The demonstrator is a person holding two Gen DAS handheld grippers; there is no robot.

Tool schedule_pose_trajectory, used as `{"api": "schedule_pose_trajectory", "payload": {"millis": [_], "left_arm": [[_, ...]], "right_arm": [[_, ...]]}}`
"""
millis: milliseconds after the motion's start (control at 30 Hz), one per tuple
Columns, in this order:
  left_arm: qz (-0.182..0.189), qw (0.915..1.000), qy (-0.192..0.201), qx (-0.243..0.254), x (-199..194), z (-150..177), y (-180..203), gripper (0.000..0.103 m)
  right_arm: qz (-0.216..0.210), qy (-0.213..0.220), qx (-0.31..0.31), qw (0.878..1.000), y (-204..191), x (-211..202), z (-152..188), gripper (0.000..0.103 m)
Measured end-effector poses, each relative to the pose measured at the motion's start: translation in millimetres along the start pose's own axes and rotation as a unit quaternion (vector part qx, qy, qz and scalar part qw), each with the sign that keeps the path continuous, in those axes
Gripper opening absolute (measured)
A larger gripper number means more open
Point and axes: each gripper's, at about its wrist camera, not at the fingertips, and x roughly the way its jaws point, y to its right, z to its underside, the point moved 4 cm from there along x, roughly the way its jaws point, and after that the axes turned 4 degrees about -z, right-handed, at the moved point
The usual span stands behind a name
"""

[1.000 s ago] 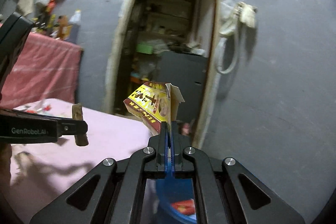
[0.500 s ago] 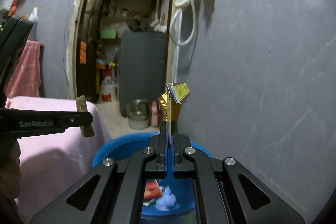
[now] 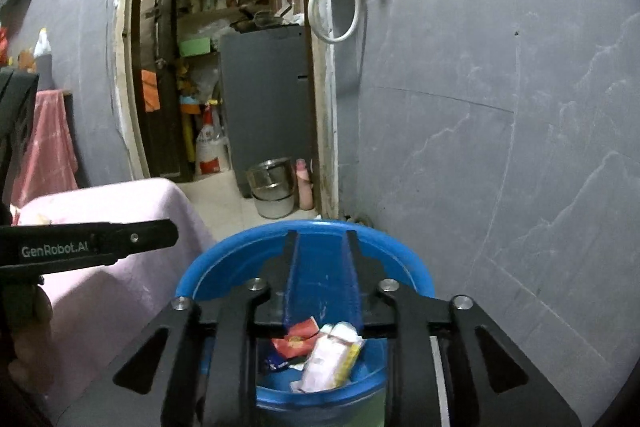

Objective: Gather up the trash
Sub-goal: 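Open both tools above the bucket to drop the stick and box, then move both tools back over the table toward the remaining wrappers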

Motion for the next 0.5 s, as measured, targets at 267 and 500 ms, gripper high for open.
{"api": "schedule_pose_trajectory", "payload": {"millis": [267,500], "left_arm": [[-0.041,0.9969,0.067,-0.004,-59.0,-9.9,-22.4,0.062],[-0.096,0.9857,0.138,-0.016,-118.4,-17.8,-59.8,0.093]], "right_arm": [[-0.022,0.055,0.017,0.998,-15.5,-19.6,-29.8,0.052],[-0.063,0.104,0.019,0.992,-48.0,-40.8,-53.1,0.096]]}}
